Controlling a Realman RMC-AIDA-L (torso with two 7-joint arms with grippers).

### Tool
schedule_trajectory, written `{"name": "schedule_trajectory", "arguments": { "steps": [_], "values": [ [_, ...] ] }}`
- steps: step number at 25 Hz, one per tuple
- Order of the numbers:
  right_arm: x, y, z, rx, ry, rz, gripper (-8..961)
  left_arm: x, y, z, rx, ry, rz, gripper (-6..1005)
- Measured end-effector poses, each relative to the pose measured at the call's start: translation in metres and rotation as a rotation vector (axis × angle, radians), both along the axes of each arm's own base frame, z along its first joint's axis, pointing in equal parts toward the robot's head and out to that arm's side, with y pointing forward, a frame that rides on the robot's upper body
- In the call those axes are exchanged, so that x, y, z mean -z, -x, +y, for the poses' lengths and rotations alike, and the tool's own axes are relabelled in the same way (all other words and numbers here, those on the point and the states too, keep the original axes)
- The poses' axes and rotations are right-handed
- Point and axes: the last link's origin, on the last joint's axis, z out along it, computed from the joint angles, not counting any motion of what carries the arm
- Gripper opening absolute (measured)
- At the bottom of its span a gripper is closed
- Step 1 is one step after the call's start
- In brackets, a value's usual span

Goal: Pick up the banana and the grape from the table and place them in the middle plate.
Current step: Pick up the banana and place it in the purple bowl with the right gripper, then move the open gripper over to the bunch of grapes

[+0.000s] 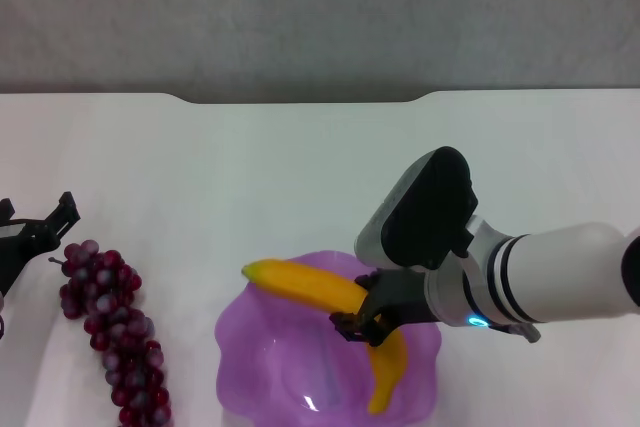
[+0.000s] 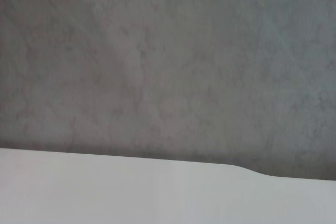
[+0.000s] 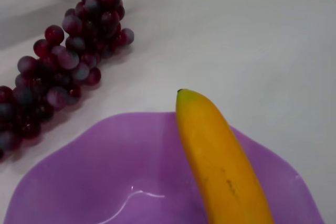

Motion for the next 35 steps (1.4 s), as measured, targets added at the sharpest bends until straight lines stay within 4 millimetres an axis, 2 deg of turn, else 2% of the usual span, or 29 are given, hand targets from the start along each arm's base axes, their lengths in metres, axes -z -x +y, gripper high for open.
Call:
{"name": "schedule_trajectory", "arguments": {
  "steps": [3, 9, 15, 17, 19, 24, 29, 35],
  "values": [
    [0.001, 0.000, 0.000, -0.005, -0.005, 0.004, 565, 0.000, 0.000, 0.000, 0.000, 0.000, 0.000, 886],
    [0.000, 0.000, 0.002, -0.016, -0.024, 0.009, 795, 0.000, 0.001, -0.001, -0.003, 0.000, 0.000, 886],
    [-0.012, -0.009, 0.011, -0.033, -0.129, 0.035, 842, -0.001, 0.002, -0.002, -0.002, -0.003, -0.001, 885],
    [-0.025, -0.026, 0.017, -0.059, -0.268, 0.072, 858, 0.000, 0.002, -0.003, -0.002, -0.003, -0.002, 885],
    [-0.030, -0.031, 0.019, -0.072, -0.320, 0.085, 874, 0.000, 0.002, -0.003, -0.003, -0.003, -0.003, 885],
    [-0.052, -0.068, 0.020, -0.092, -0.565, 0.149, 878, 0.000, 0.003, -0.005, -0.007, -0.005, -0.004, 885],
    [-0.060, -0.119, 0.016, -0.109, -0.740, 0.150, 877, 0.000, 0.002, -0.004, -0.004, -0.006, -0.005, 886],
    [-0.078, -0.143, 0.000, -0.241, -0.892, 0.269, 877, 0.001, -0.001, -0.001, 0.005, -0.004, -0.020, 885]
  ]
}}
